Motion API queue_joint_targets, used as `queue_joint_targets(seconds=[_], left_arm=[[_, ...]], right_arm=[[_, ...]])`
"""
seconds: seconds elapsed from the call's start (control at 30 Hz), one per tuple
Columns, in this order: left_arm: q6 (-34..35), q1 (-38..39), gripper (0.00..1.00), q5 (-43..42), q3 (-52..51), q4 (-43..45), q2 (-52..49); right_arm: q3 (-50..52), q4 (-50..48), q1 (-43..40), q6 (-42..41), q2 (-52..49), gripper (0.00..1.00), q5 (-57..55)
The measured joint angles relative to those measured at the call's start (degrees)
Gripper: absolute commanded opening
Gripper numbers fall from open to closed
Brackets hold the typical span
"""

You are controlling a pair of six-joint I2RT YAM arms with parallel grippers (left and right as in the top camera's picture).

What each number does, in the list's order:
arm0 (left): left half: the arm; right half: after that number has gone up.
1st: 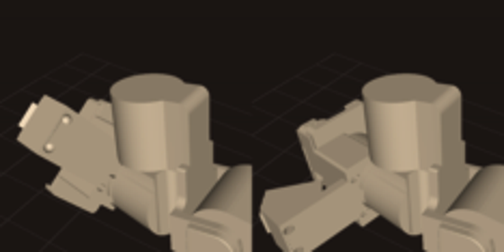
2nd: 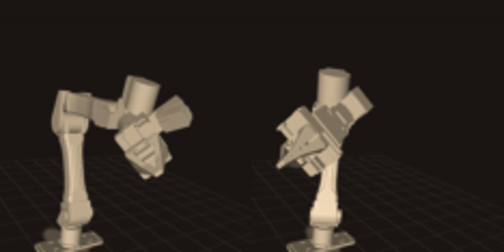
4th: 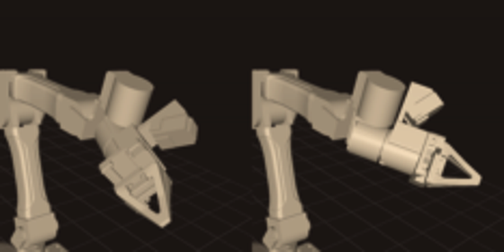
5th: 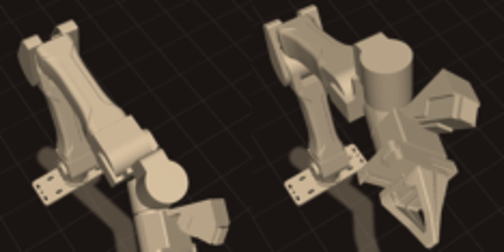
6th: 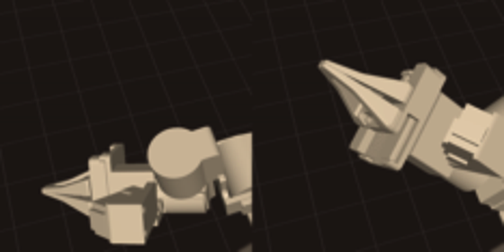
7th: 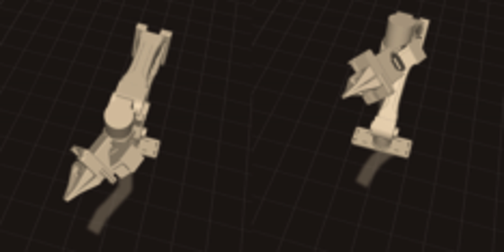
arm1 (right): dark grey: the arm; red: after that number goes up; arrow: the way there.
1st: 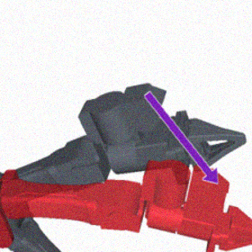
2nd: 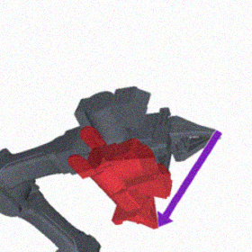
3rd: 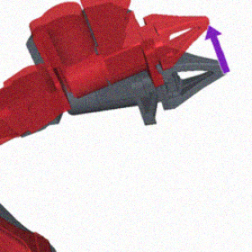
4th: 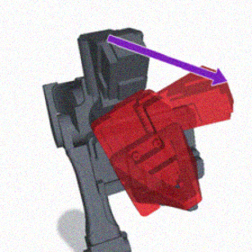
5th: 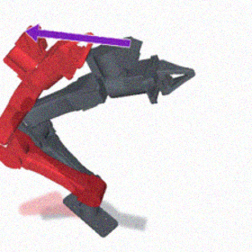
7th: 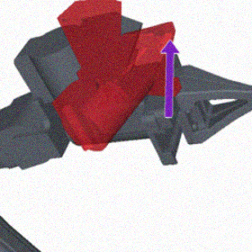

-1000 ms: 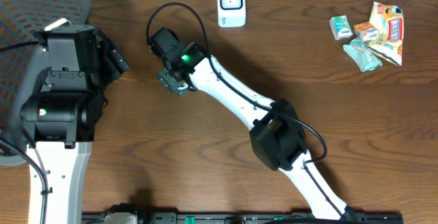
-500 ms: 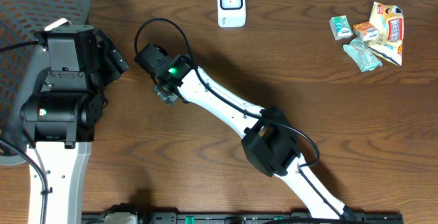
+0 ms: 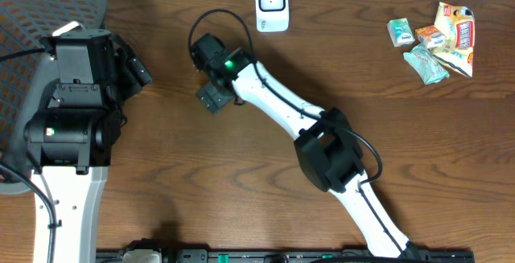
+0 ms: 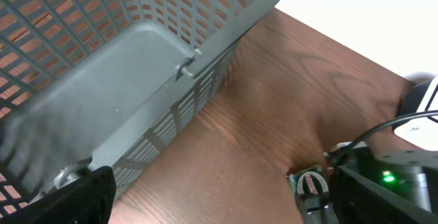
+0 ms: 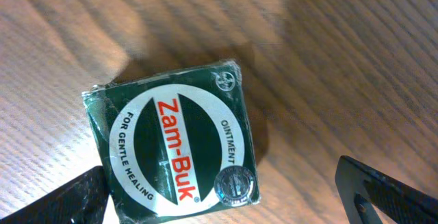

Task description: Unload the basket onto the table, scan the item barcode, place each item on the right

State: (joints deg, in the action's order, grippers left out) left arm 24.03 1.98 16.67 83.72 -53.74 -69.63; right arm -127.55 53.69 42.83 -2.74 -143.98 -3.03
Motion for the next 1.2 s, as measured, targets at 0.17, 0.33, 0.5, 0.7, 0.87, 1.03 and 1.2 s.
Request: queue_joint_targets(seconds=[0.17,0.33,0.5,0.7,0.87,1.03,1.2], left_arm=[[0.0,0.0,0.98,0.0,0.0,0.0,0.0],[0.0,0.0,0.98,0.0,0.0,0.0,0.0],[0.0,0.0,0.97,0.0,0.0,0.0,0.0],[0.0,0.0,0.97,0.0,0.0,0.0,0.0],[0.0,0.0,0.98,0.0,0.0,0.0,0.0],[0.0,0.0,0.98,0.0,0.0,0.0,0.0],[0.0,0.0,0.98,0.0,0.0,0.0,0.0]], right_arm=[[0.0,0.3,-1.1,0.0,0.0,0.99,2.3],[0.0,0.3,-1.1,0.0,0.0,0.99,2.7],[0.0,0.2,-1.1,0.0,0.0,0.99,2.7],[0.0,0.1,-1.1,0.0,0.0,1.0,-0.3],[0.0,0.5,-1.1,0.0,0.0,0.99,-2.9],[0.0,0.3,-1.1,0.0,0.0,0.99,-3.5],[0.0,0.1,-1.1,1.5,0.0,0.99,-1.7]])
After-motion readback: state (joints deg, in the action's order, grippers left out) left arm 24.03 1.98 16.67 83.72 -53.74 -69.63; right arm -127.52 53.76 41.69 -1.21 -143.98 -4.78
